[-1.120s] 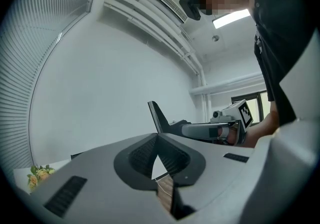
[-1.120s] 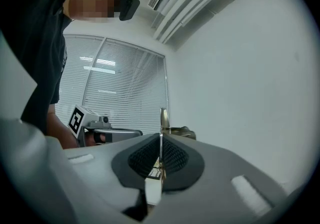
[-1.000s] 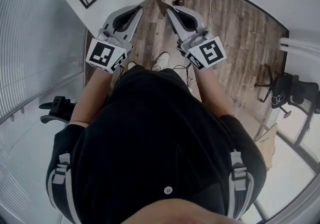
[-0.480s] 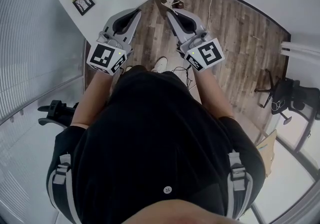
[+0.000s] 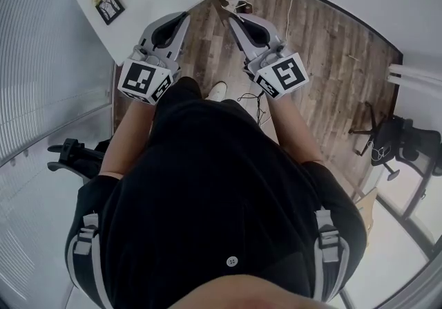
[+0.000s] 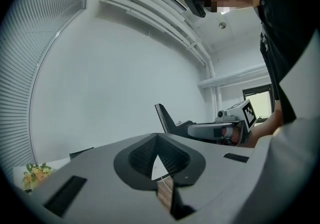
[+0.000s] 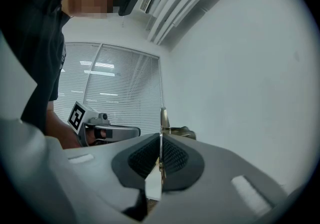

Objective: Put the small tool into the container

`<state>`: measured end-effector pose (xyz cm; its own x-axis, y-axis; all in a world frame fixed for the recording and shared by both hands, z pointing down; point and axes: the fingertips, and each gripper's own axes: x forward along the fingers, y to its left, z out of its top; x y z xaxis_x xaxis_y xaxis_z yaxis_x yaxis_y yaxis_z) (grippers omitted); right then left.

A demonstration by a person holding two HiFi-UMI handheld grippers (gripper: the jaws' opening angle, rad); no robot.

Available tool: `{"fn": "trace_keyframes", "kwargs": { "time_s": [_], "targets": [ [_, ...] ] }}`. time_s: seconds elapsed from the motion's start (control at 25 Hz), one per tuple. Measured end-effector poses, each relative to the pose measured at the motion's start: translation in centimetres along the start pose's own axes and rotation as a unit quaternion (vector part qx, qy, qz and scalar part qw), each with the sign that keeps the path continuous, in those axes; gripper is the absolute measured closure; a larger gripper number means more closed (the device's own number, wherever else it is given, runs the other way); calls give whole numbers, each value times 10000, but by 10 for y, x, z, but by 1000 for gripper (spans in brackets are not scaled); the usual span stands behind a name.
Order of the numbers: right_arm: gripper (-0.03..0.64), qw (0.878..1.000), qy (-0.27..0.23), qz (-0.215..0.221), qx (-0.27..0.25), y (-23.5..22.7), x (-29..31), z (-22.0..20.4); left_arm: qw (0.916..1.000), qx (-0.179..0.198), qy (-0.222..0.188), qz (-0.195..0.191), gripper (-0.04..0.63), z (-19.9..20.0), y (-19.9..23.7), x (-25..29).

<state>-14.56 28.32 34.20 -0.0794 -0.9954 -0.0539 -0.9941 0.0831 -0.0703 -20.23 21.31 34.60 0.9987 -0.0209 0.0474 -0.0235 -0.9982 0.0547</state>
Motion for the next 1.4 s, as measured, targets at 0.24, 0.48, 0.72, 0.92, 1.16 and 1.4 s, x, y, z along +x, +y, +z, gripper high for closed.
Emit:
{"fn": "trace_keyframes", "kwargs": {
  "time_s": [0.24,0.48,0.72,0.92,1.16,1.4],
  "targets": [
    [606,10000,-3,-29,63,-20,11,-6,10000,-63,66,30,588,-12,13,16],
    [606,9999,84,-117,-1,-55,43,-7,9999,-83,102,-79,588,-18,47,54],
    [606,9997,169,-190,19,-93,90,-9,9997,-83,89,-200,588,-12,95,91],
    [606,9995,262,-150,-31,-113,138,-9,9996,-145,95,-243,588,-10,140,111],
    [606,9990,371,-207,-116,-137,185,-10,9994,-177,21,-312,588,-2,185,134],
    [606,9987,447,-220,-139,-148,231,-11,9991,-220,4,-362,588,-2,227,141]
  ]
}}
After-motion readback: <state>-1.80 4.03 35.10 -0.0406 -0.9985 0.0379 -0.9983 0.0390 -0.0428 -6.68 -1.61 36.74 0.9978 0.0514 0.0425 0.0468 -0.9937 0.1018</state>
